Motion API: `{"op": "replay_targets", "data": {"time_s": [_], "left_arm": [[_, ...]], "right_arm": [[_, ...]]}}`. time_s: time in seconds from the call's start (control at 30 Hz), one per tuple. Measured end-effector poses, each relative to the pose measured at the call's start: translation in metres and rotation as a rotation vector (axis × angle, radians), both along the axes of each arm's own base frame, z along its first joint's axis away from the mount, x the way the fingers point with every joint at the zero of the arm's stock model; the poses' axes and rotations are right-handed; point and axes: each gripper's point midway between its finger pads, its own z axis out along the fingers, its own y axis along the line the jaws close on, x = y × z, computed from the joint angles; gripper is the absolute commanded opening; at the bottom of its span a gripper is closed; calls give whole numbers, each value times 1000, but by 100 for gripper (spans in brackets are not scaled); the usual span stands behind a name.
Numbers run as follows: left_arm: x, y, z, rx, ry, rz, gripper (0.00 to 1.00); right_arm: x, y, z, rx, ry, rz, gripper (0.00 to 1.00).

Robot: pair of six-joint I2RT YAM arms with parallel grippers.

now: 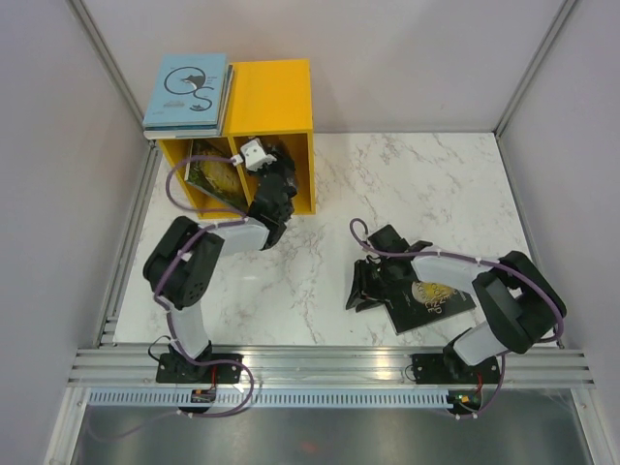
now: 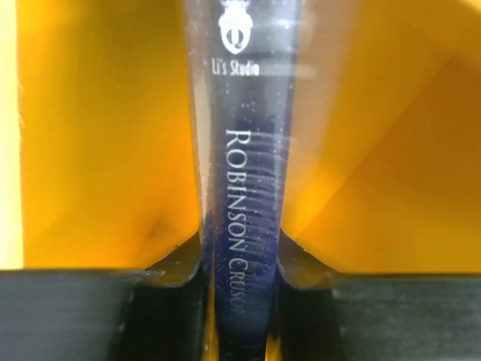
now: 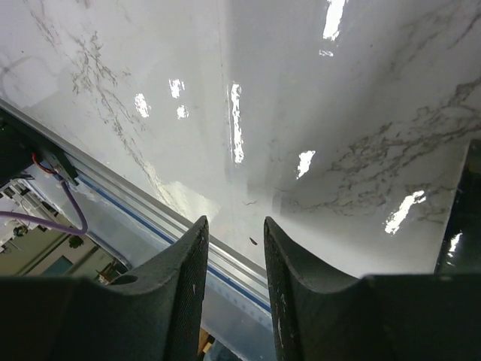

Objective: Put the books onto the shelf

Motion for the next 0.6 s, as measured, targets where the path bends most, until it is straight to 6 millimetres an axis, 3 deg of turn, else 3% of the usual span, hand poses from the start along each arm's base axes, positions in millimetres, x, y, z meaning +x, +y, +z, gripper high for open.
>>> {"op": "replay_targets", "data": {"time_s": [0.03, 0.1, 0.2, 0.3, 0.6], "left_arm": [[1, -9, -2, -37, 6, -60, 100], [2, -46, -18, -150, 98, -309, 100], [-7, -64, -53, -316, 223, -453, 100], [-14, -71, -83, -416, 315, -490, 100], [-21, -75, -102, -463, 388, -481, 100]], "right_arm": [[0, 0, 2, 7, -7, -6, 41], [0, 1, 4, 22, -21, -15, 41], [-4, -1, 4, 35, -27, -33, 40], [-9, -4, 4, 38, -23, -45, 40], [-9, -4, 18, 76, -64, -56, 40]]}}
